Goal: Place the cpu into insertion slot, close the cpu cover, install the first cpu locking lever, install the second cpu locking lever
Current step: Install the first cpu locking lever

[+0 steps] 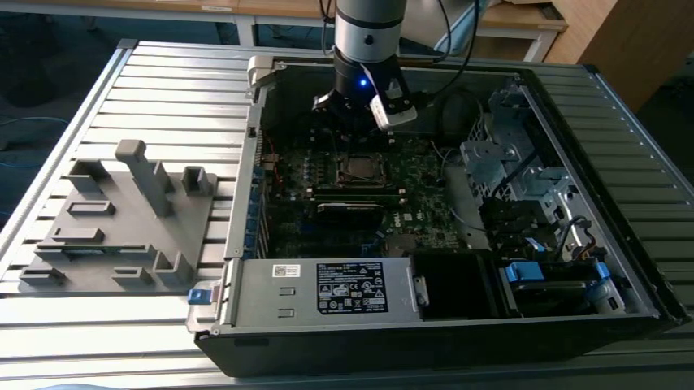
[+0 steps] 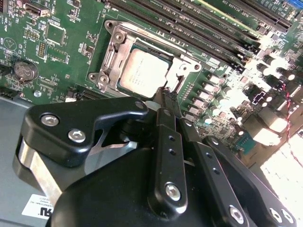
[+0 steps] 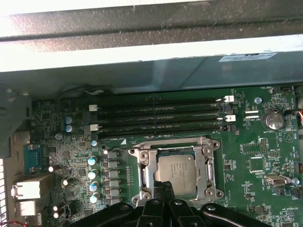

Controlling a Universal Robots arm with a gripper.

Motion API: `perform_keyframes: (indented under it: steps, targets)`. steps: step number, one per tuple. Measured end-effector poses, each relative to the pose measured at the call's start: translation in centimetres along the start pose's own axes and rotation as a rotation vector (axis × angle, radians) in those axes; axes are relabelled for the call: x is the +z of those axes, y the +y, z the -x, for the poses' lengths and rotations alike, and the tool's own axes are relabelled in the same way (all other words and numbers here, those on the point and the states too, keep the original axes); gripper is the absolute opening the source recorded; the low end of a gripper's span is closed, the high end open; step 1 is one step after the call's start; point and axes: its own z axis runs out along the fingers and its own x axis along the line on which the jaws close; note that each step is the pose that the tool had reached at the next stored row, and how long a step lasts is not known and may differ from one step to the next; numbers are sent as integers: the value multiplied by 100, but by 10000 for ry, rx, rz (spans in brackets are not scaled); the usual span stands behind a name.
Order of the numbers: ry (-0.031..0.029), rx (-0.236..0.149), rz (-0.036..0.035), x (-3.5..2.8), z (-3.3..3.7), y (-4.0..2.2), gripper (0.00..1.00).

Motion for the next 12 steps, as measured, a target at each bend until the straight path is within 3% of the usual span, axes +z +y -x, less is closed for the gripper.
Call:
perform_keyframes:
  steps: [12]
  targets:
    - [-1, 2, 1, 0, -25, -2, 10]
